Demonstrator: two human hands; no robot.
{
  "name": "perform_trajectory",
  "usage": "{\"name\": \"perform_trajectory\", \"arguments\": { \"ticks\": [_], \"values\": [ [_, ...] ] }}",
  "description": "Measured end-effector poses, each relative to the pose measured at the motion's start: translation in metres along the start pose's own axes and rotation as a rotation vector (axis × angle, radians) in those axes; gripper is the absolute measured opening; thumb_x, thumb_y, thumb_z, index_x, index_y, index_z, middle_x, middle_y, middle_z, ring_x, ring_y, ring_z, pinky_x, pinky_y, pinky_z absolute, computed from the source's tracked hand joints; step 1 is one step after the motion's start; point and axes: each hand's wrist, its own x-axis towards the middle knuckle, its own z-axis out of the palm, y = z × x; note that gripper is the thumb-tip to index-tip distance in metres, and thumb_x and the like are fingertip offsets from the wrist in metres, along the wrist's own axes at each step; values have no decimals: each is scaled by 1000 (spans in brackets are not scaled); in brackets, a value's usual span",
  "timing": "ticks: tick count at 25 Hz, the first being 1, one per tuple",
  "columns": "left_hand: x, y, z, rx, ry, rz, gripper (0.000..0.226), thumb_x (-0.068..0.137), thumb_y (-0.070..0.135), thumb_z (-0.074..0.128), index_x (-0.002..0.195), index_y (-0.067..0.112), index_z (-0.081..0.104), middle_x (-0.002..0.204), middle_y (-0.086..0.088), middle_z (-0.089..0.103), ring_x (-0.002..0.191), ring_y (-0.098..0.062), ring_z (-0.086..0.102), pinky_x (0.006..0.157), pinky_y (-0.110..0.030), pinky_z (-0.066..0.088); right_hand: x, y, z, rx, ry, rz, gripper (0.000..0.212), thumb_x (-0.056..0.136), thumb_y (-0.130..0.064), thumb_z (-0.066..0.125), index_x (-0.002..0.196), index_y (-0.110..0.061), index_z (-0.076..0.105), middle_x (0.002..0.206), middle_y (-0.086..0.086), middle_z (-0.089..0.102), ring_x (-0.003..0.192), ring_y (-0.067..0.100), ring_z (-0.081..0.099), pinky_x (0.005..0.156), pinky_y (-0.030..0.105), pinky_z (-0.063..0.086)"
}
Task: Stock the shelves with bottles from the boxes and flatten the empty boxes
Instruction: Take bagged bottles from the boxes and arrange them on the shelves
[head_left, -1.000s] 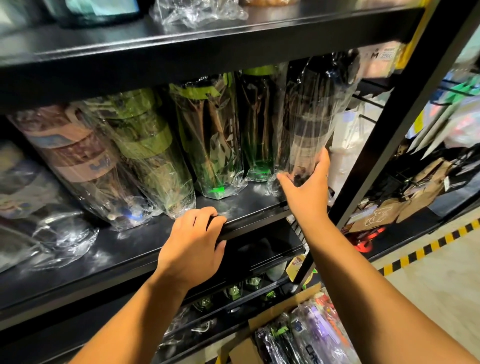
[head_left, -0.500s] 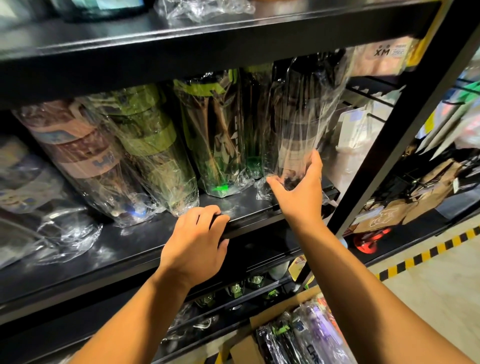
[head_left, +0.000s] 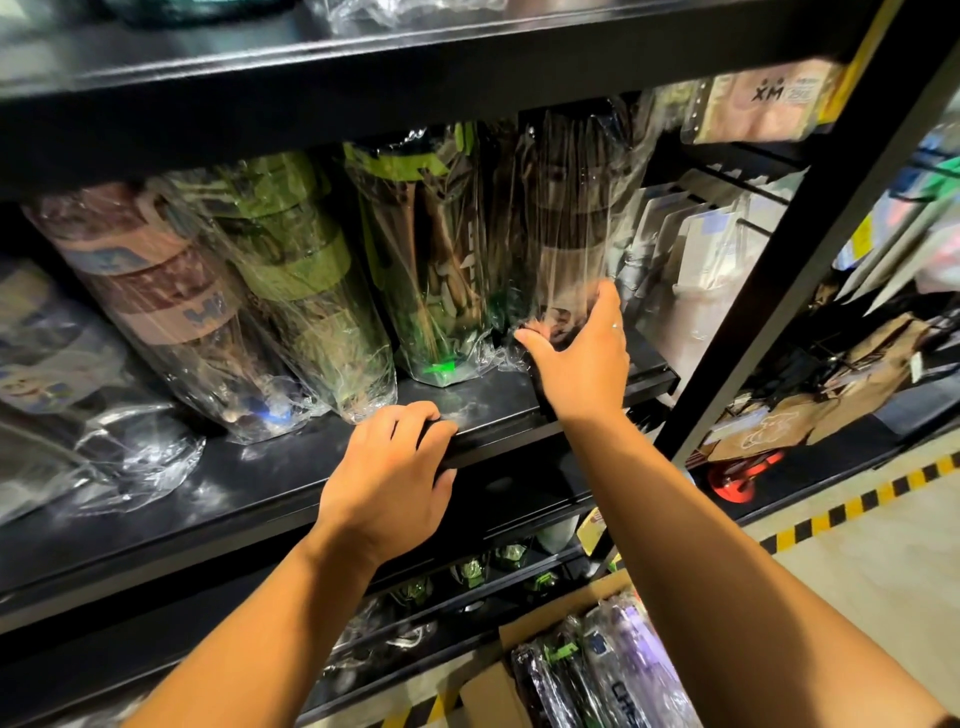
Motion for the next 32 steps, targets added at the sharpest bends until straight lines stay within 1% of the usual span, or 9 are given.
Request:
{"name": "perform_trajectory", "arguments": {
  "ticks": [8, 12, 15, 18, 22, 24, 28, 30, 32],
  "values": [
    [0, 0, -1, 14, -2, 1, 48, 79, 36, 66, 121, 13, 60, 124, -7, 54, 108, -32, 52, 91, -46, 48, 2, -3, 8, -177, 24, -32, 103, 80, -57, 72, 154, -16, 14, 149, 9, 44, 133, 31, 43, 105, 50, 36],
    [-4, 3, -4, 19, -2, -2, 50, 80, 34, 70, 124, 13, 59, 124, -7, 53, 110, -32, 52, 92, -48, 48, -15, 2, 0, -280, -23, -58, 108, 82, -69, 60, 157, -11, 7, 158, 11, 31, 148, 30, 19, 118, 51, 17],
    [-3, 5, -7, -9, -7, -28, 50, 84, 35, 67, 128, 14, 57, 127, -5, 52, 114, -31, 51, 96, -45, 46, -57, 20, -14, -364, -126, -32, 87, 94, -66, 42, 158, -19, 6, 165, 4, 11, 152, 27, -2, 120, 53, 1],
    [-17, 19, 0, -13, 5, -78, 62, 84, 37, 68, 139, 14, 51, 143, -10, 49, 130, -32, 47, 107, -47, 38, -122, 53, -25, -466, -194, -84, 75, 96, -65, 32, 158, -27, 11, 166, -2, -2, 152, 27, -9, 120, 55, -2],
    [-74, 58, 28, -85, 93, -86, 73, 81, 38, 65, 146, 17, 42, 158, -12, 32, 148, -34, 26, 117, -55, 12, -208, 95, -43, -590, -307, -7, 75, 94, -64, 43, 156, -31, 18, 166, -2, 1, 151, 32, -4, 118, 58, 2],
    [-112, 78, 54, -171, 22, -51, 68, 78, 35, 71, 139, 18, 46, 155, -10, 37, 146, -34, 27, 116, -57, 14, -249, 125, -52, -676, -426, 105, 73, 94, -64, 42, 155, -32, 17, 166, -1, -1, 151, 32, -7, 119, 57, -2],
    [-184, 124, 103, -305, -277, -95, 58, 72, 36, 73, 126, 21, 56, 141, -11, 52, 136, -34, 41, 111, -55, 29, -312, 180, -72, -795, -582, 311, 82, 87, -71, 23, 156, -27, 19, 165, 6, 8, 150, 35, 4, 119, 55, 8],
    [-206, 143, 116, -347, -419, -123, 57, 70, 39, 76, 122, 21, 61, 136, -10, 57, 126, -35, 51, 105, -54, 38, -329, 200, -82, -840, -637, 366, 81, 89, -67, 32, 156, -27, 15, 165, 6, 9, 150, 34, 8, 118, 53, 13],
    [-222, 158, 127, -388, -534, -171, 56, 78, 43, 69, 129, 24, 58, 141, -6, 51, 129, -33, 48, 106, -50, 37, -337, 223, -90, -866, -644, 377, 81, 87, -65, 40, 155, -29, 18, 164, 5, 14, 149, 32, 14, 118, 51, 19]
  ]
}}
